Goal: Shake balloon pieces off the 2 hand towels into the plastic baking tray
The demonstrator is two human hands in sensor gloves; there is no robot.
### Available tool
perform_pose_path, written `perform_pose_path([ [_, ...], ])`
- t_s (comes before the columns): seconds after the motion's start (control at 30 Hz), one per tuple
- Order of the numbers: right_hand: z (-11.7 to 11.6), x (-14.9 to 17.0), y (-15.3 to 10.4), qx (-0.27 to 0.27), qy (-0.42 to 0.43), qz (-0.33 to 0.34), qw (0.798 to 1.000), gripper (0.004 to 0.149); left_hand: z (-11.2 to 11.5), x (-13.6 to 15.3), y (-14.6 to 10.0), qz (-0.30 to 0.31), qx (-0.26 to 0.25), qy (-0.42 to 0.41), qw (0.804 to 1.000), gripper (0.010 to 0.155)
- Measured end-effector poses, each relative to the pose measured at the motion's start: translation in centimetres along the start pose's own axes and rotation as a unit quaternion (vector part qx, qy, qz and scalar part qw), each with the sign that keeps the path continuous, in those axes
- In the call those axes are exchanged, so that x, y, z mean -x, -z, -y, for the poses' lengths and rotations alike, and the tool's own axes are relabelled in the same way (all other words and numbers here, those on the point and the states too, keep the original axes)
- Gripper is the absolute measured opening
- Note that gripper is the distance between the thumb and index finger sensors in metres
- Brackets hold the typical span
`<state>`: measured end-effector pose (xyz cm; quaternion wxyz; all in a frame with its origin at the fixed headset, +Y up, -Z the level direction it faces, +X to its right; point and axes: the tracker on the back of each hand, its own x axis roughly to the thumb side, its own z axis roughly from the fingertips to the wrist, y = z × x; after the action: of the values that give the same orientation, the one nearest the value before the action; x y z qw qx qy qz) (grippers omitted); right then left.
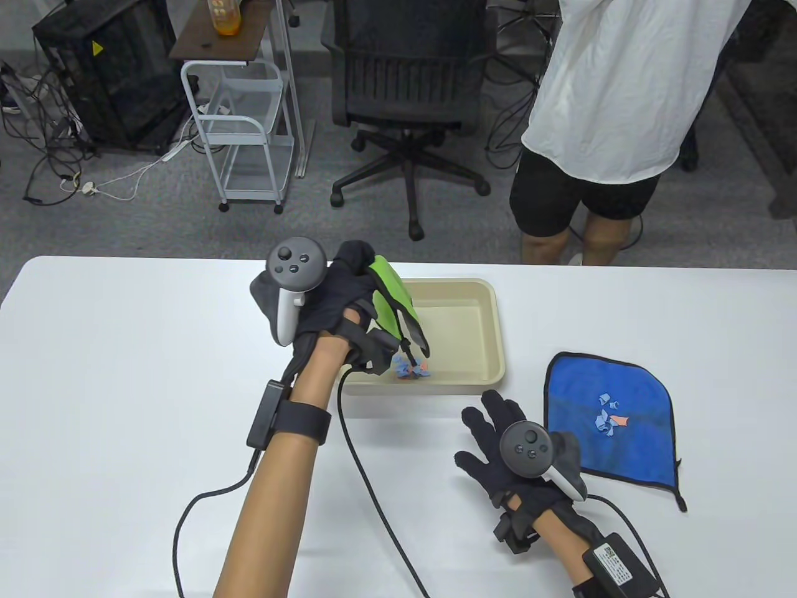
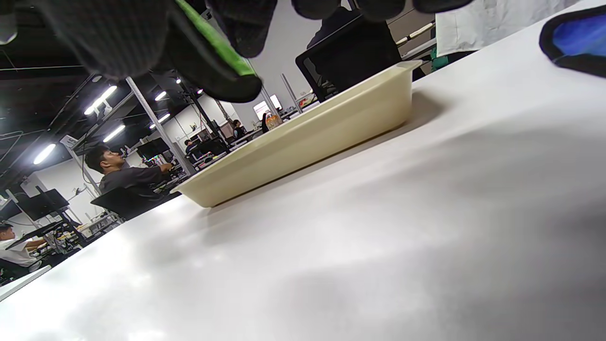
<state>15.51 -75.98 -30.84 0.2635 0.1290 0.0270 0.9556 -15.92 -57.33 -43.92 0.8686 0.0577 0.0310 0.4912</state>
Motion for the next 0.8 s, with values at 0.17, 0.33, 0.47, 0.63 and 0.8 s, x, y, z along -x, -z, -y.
perform_pose_path([
  [0.17,0.5,0.1,0.0,0.011,-0.006,0.005,1.0,0.074,-5.2,2.1,-0.5,-0.023,-0.043,-0.003,0.999,0.04],
  [0.33,0.6,0.4,0.1,0.009,-0.001,0.002,1.0,0.073,-9.7,5.2,-1.1,-0.056,-0.081,-0.018,0.995,0.04],
  [0.47,0.6,0.3,0.1,0.01,-0.008,0.006,1.0,0.073,-12.1,7.7,-1.5,-0.082,-0.102,-0.026,0.991,0.04],
  [0.63,0.5,0.3,0.2,0.005,-0.01,0.008,1.0,0.073,-12.7,11.1,-1.8,-0.109,-0.108,-0.016,0.988,0.04],
  [0.8,0.5,0.2,0.2,0.005,-0.016,0.01,1.0,0.073,-11.4,14.2,-1.9,-0.127,-0.11,0.046,0.985,0.04],
])
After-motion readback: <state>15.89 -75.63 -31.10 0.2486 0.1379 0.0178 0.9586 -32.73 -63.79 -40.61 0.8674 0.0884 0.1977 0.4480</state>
